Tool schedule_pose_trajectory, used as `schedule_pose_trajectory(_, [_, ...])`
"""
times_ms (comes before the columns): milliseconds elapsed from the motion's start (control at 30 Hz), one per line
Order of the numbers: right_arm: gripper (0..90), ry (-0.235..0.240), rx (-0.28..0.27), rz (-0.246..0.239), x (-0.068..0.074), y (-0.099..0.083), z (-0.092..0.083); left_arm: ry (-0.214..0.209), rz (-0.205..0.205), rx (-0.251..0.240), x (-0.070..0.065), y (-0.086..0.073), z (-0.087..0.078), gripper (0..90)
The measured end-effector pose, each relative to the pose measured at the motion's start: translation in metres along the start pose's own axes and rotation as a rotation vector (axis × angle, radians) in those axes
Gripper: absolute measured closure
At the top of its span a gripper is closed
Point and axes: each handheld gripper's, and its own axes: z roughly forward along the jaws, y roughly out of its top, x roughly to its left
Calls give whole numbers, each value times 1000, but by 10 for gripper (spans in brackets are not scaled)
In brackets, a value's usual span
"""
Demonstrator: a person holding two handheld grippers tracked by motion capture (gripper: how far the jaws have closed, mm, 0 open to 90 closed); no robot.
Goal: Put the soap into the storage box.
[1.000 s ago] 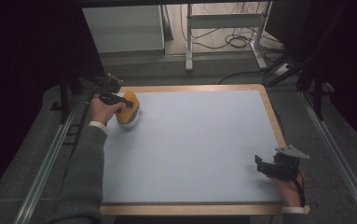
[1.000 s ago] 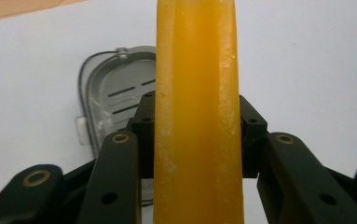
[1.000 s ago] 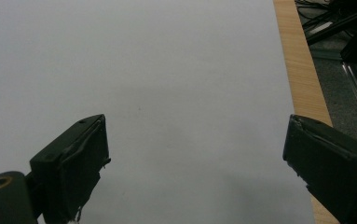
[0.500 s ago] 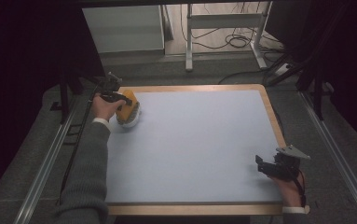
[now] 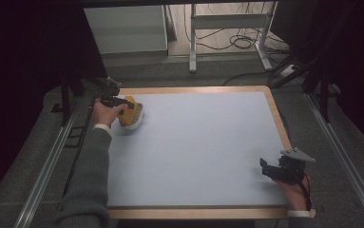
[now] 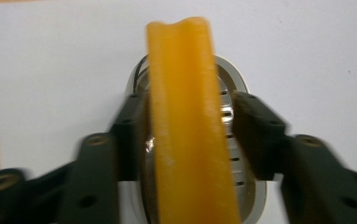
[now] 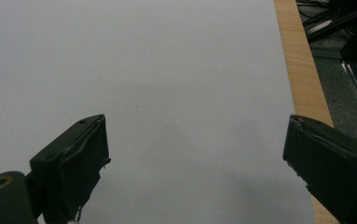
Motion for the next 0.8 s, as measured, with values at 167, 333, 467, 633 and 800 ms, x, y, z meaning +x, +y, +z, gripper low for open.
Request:
schedule_pose_trajectory(167, [67,1,-1,-2,1,0,-1,60,16,-33,3,-6,-13,291])
schedule_pose_trajectory(333, [68,-10,-16,-4,2,1,-1,31,37,-66,2,-14,-27,257])
schedule_pose_trajectory(467, [69,-11,-46,-10,4,4,-5,9,101,-109,-7,-24,-42,270])
schedule_pose_trajectory(633, [69,-10,-56,-18,6,4,-5,-37,172,-140,-25,-42,-58,235])
schedule_pose_trajectory(800, [69,4,-61,-33,9,6,-6,-87,240,-164,-44,-69,-69,227])
